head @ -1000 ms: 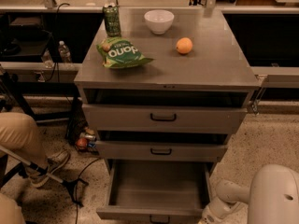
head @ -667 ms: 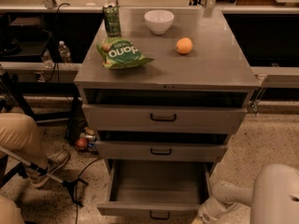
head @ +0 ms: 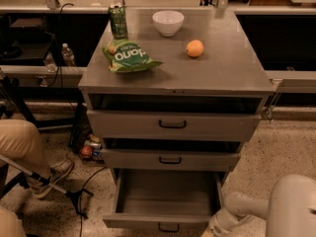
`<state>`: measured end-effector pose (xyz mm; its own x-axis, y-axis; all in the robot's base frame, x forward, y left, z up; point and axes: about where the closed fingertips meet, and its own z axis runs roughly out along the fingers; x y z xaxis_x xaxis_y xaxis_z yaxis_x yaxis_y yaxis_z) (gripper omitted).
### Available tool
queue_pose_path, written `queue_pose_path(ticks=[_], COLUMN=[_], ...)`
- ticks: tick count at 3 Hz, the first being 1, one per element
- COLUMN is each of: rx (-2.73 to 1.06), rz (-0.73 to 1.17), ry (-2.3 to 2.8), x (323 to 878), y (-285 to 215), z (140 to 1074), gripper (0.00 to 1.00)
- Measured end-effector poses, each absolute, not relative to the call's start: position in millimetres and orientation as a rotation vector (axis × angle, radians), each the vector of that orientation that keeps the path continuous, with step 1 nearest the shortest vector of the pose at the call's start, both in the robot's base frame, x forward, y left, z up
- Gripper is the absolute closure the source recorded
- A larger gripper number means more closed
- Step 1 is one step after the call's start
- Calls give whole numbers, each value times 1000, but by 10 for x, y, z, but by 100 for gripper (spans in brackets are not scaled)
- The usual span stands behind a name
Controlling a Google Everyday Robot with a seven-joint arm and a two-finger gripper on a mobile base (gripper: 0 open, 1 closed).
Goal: Close bottom drawer
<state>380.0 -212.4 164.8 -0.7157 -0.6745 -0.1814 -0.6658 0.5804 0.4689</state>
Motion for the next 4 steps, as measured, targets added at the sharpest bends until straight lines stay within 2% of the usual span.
queue_pose_path(ticks=[4], rx=[1341], rz=[-781], ry=[-2839], x=[4152], y=[-1947], z=[1562], gripper=[100])
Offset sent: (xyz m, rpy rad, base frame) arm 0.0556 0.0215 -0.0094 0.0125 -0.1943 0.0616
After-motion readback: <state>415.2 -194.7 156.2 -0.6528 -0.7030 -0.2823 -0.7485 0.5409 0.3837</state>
